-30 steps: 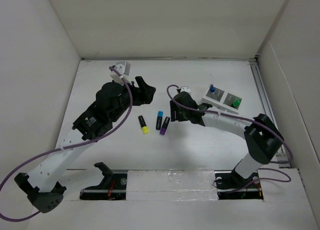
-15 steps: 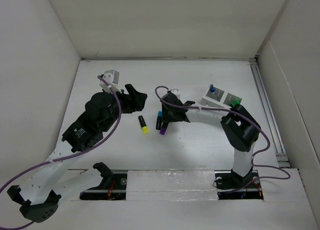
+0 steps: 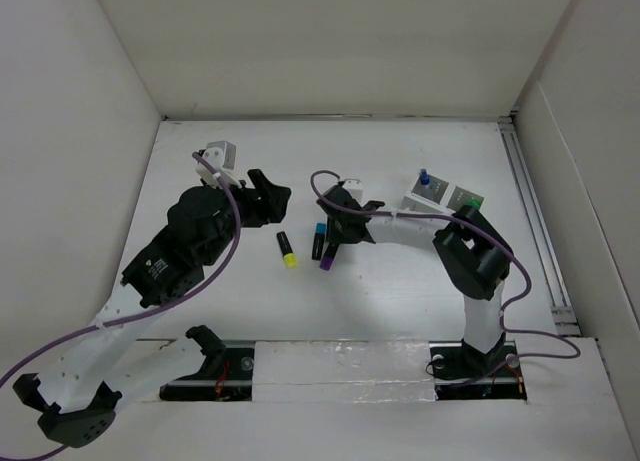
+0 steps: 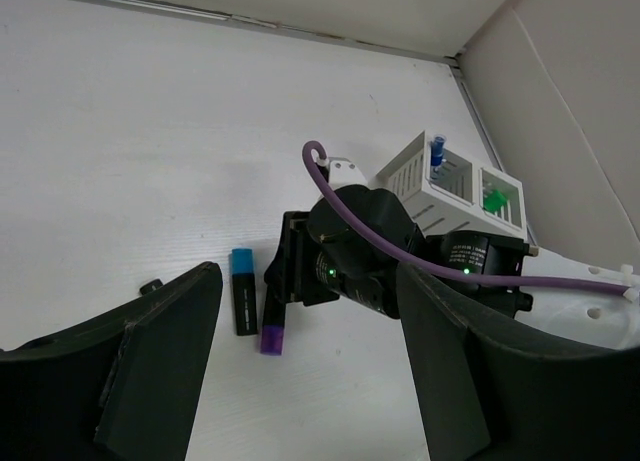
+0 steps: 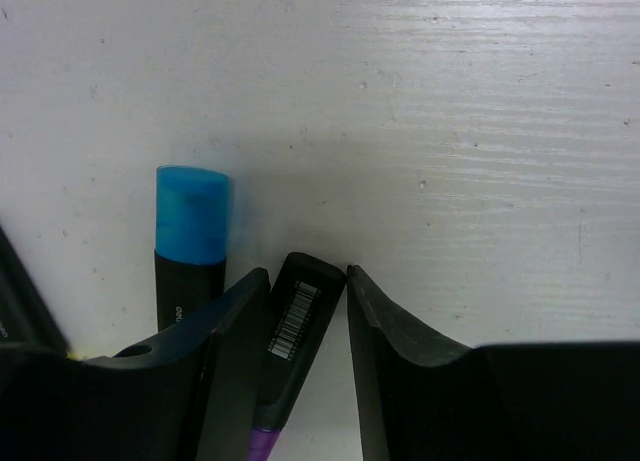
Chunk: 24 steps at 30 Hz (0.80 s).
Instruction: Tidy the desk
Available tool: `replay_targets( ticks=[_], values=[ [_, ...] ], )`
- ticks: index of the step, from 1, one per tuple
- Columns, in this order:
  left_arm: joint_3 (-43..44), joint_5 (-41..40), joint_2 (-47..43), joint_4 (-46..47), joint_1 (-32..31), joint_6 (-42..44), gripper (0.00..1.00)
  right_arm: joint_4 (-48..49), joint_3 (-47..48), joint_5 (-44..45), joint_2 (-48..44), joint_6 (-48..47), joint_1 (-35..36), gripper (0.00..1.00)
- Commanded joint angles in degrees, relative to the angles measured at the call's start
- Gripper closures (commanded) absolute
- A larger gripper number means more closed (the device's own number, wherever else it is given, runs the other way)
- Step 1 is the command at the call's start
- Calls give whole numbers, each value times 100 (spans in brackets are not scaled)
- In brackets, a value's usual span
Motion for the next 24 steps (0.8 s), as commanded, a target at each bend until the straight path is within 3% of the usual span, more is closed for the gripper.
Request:
replay_targets(
  ticks=[1,6,8,12,16,17,21,24],
  values=[
    [17,-143,-47,34,16,121,33,-290,-140,220,-187,101,59,57],
    [-27,-196,-29,165,16,77,33,-746,-140,360,-302,56,59,38],
    [17,-161,41,148,16,68,33,-757,-192,335,-416,56,59,40],
    [44,-213,50,148,16,33,33,-643,-377,11,-548,188,111,57],
    [-27,-214,-47,157,16,-46,33,-668,-325,-246,-505,311,111,60],
    [-18,-205,-38,139,16,-55,33,-756,-307,-228,-496,355,172,58],
    [-9,-266,-73,69,16,-37,33,-695,-474,8,-767,382,225,32],
    [-79,-266,-161,122,16,-46,33,-870,-492,306,-1163,329,226,28]
  ],
)
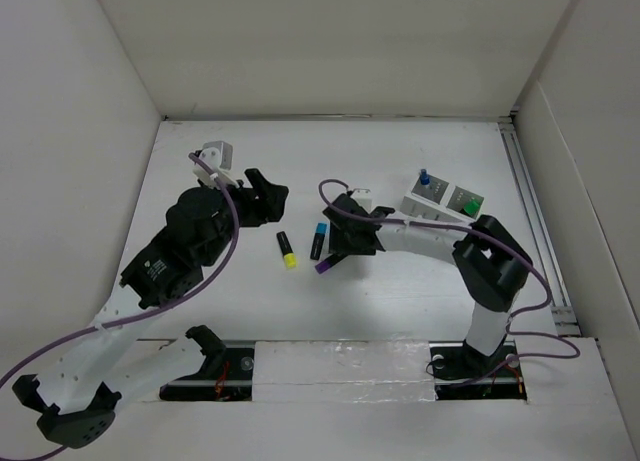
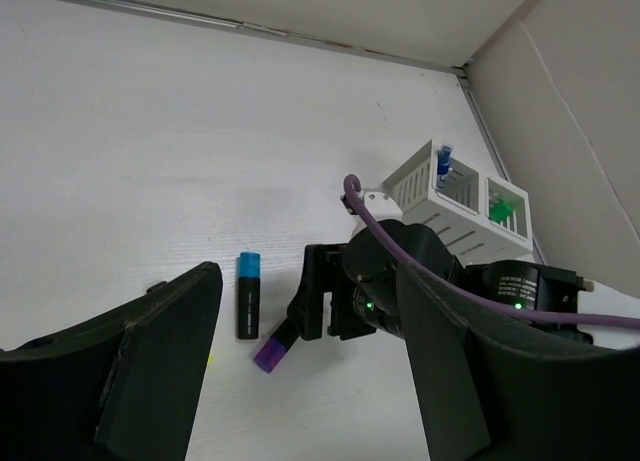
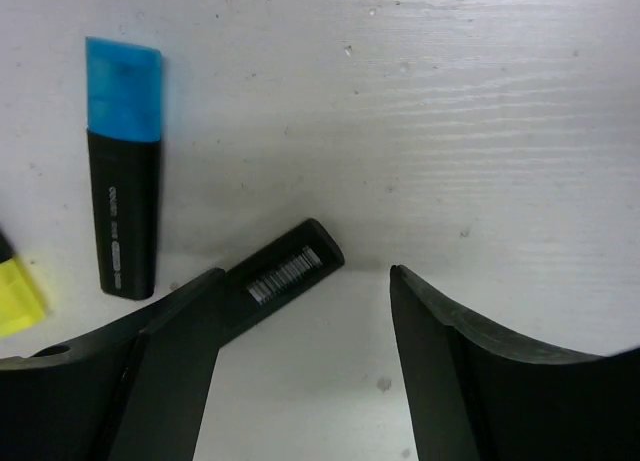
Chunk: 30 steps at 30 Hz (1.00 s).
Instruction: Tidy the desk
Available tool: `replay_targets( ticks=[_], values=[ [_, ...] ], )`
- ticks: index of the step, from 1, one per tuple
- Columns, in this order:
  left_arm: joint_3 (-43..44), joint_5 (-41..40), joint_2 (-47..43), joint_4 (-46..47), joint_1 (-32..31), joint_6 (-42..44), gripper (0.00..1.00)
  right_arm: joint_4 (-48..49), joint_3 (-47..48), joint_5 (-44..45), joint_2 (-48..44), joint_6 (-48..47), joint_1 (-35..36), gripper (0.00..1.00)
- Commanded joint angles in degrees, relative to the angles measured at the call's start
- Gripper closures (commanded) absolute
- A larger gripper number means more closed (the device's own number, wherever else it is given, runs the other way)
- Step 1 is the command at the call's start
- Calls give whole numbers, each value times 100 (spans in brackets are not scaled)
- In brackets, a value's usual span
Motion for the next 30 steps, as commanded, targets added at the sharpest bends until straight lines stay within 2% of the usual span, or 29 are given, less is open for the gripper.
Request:
replay_targets(
  ticks=[1,5,10,14,21,30],
  values=[
    [-84,-87,-180,139,18,-35,33,-245,22,378,-628,36,73,29],
    [-110,-34,-137,166,18,-9,33,-457,-118,344,-1225,141,187,30],
    [-198,10,-189,253,18,53,33,-53,-601,-421,-1279,756,363,31],
    [-154,54,-128,253,18,193,33,176,-453,-597,-946,1002,363,31],
    [-154,80,-172,236,18,281,33,88,-4,-387,-269,1327,310,32],
    [-198,89,-225,245,18,281,33,-61,303,-150,171,1285,82,40]
  ],
)
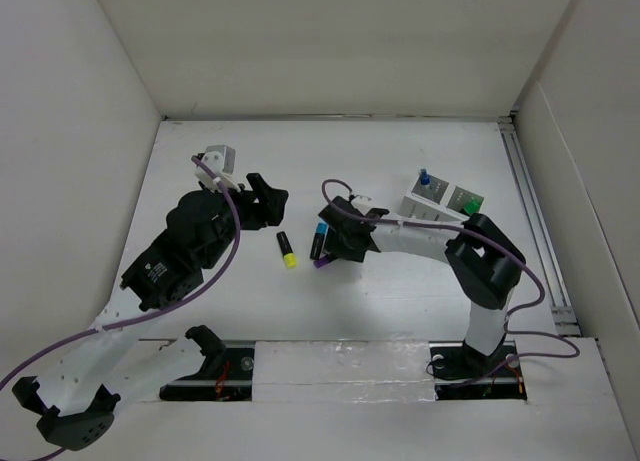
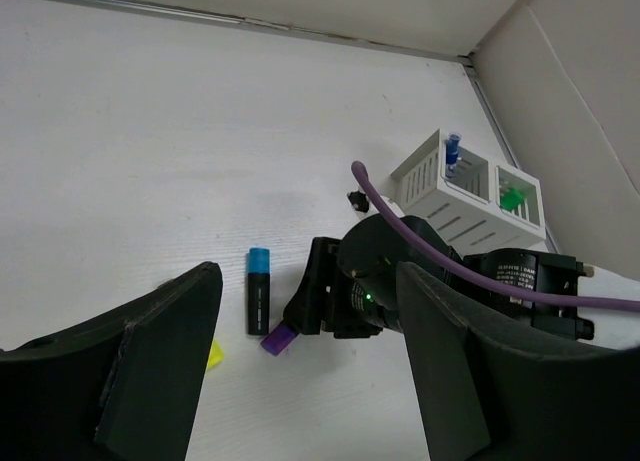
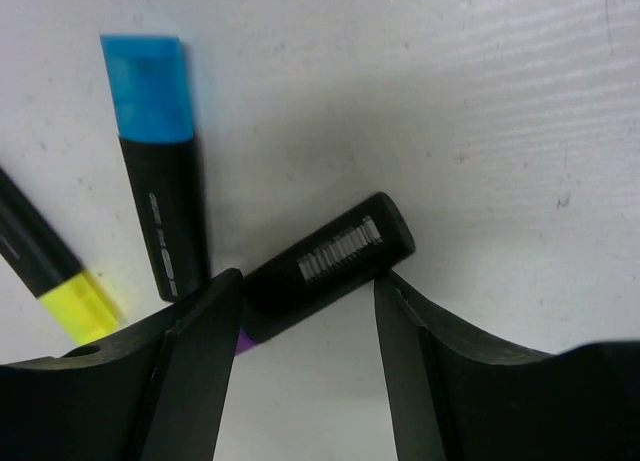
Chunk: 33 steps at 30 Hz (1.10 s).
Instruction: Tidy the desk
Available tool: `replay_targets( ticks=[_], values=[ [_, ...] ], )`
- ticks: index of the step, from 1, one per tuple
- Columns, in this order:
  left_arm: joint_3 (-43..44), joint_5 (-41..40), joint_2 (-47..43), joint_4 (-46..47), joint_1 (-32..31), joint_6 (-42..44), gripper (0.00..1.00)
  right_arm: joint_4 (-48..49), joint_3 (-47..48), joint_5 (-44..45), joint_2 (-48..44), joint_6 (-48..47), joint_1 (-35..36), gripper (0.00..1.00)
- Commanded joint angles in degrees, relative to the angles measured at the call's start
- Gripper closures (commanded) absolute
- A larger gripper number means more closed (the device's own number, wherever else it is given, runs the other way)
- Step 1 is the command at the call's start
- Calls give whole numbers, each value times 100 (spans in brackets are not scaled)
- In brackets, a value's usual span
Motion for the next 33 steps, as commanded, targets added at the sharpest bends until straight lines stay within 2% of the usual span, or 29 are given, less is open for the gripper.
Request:
replay_targets(
  ticks=[1,15,16,17,19,22,24,26,28,31,33],
  values=[
    [-32,10,-117,207,16,80,33,-35,362,277,149,-29,-56,40],
    [65,-7,-21,216,16,89,33,-580,1057,576,782,-706,-329,40],
    [65,-16,-30,216,16,98,33,-667,1083,611,843,-767,-329,41],
    [65,-25,-30,216,16,98,33,-712,1101,646,861,-890,-329,46],
    [65,-60,-30,234,16,98,33,-782,1119,725,879,-1022,-329,51],
    [30,-113,-65,234,16,80,33,-861,1022,848,826,-1102,-329,53],
    [-23,-130,-100,234,16,63,33,-914,1004,875,791,-1120,-258,49],
    [-58,-139,-118,251,16,45,33,-1142,1057,910,800,-1006,-197,40],
    [-76,-139,-126,260,16,27,33,-1213,1022,972,730,-953,-144,35],
    [-111,-139,-135,278,16,19,33,-1161,899,893,484,-812,-144,36],
    [-120,-131,-144,287,16,27,33,-1047,759,640,343,-751,-144,43]
  ],
)
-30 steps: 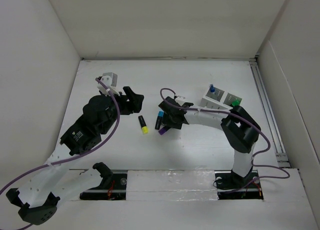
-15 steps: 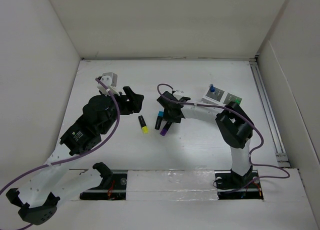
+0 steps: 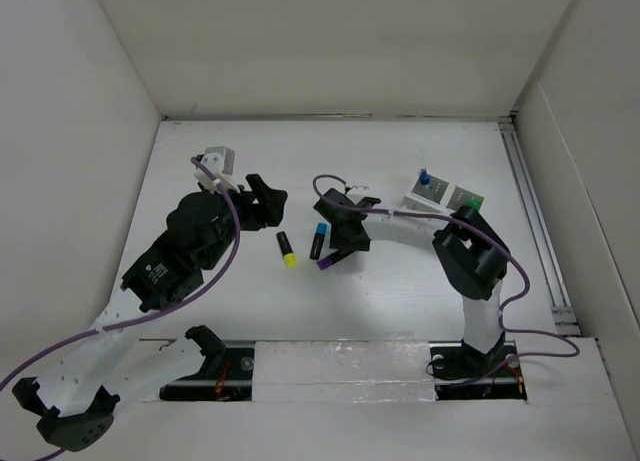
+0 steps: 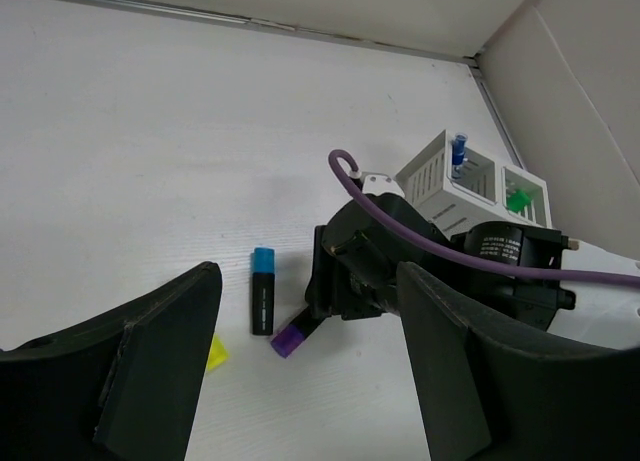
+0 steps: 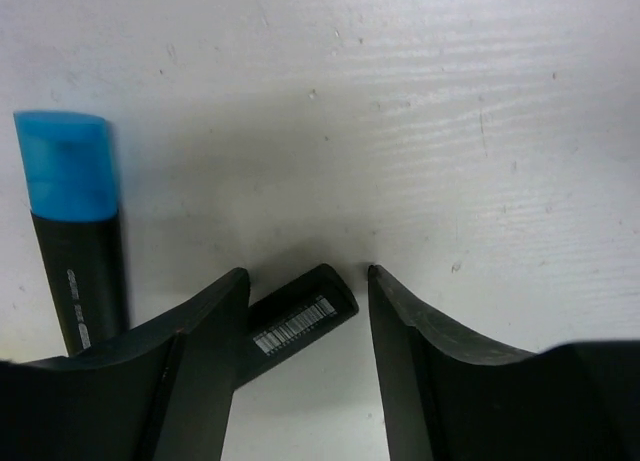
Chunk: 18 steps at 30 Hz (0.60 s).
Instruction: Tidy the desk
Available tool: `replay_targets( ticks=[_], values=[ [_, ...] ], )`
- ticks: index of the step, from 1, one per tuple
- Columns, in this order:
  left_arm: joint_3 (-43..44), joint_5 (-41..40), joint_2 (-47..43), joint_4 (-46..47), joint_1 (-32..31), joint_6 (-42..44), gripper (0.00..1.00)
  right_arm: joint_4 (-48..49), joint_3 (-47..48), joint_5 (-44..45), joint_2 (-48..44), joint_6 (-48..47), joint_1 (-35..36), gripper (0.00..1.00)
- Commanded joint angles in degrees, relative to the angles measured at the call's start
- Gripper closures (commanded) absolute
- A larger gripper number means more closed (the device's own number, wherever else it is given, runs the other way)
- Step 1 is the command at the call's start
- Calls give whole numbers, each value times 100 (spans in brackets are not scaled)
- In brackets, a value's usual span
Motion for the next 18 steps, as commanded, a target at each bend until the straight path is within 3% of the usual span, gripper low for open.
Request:
replay_targets(
  ticks=[1,5,8,13,18],
  values=[
    [-61,-71,-98,247,18,21,33,-67,-179,-308,-430,202,40,44],
    [-78,-45,-81,282,18,47,33,162,-250,-976,-484,404,40,47],
    [-61,-45,-89,283,18,74,33,197,-285,-1171,-510,589,92,43],
    [-105,-98,-186,291,18,118,32,-144,-259,-136,-844,362,145,35],
    [-122,-98,-186,309,18,126,32,-550,-180,-89,-1336,168,198,42]
  ],
)
